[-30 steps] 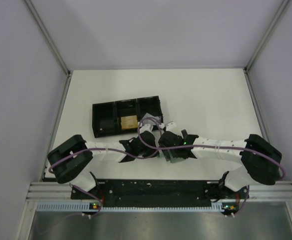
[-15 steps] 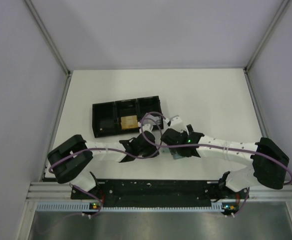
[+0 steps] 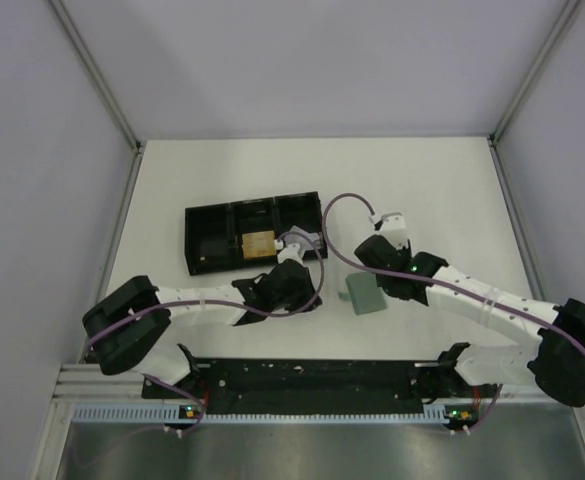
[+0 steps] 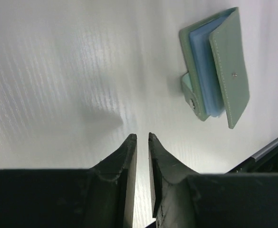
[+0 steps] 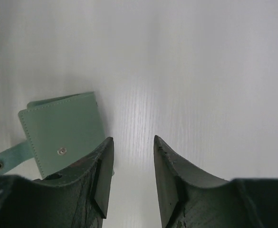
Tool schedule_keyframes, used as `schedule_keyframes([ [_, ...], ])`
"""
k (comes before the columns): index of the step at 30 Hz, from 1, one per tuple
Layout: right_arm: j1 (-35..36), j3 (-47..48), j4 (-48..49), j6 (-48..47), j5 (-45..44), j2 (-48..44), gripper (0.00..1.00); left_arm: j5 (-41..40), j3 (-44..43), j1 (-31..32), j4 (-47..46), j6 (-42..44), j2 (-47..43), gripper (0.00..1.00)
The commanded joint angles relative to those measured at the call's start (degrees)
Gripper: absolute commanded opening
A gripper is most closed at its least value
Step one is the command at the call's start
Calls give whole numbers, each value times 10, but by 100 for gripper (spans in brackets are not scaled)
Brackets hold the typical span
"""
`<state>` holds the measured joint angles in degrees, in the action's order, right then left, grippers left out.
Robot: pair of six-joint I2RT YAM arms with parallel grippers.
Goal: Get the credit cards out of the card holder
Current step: Open the card holder at the center of the board.
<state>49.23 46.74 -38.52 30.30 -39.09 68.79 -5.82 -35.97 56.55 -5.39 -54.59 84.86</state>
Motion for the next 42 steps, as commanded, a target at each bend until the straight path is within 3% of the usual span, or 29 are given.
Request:
schedule_keyframes([
  [1,-50,-23,1,19,22,-5,36,-2,0,0,-16,12,-50,24],
  [4,-69,-31,5,17,48,-6,37,-2,-4,0,-16,22,-77,35],
  [5,-68,-32,18,2,73,-12,43,-2,-7,0,-15,25,-82,39],
  [7,-51,-42,52,-21,111,-33,67,-1,-11,0,-19,28,-91,54],
  [10,-35,-42,79,-25,144,-51,84,9,-21,0,-26,28,-84,73],
  [12,-27,-39,96,-31,156,-42,87,13,-30,0,-24,21,-63,77],
  [19,-20,-36,93,-20,127,-9,89,51,-82,0,-42,19,16,76],
  [26,-20,-43,91,-16,121,-15,89,76,-136,0,-35,16,85,66],
  [33,-19,-46,92,-19,122,-20,90,80,-141,0,-40,-2,123,44],
  [36,-19,-46,93,-24,133,-23,90,77,-140,0,-38,-1,127,26],
  [39,-10,-48,106,-36,149,-23,90,68,-126,0,-39,-8,116,0],
  [42,7,-46,117,-46,164,-19,92,64,-91,0,-60,-21,87,0],
])
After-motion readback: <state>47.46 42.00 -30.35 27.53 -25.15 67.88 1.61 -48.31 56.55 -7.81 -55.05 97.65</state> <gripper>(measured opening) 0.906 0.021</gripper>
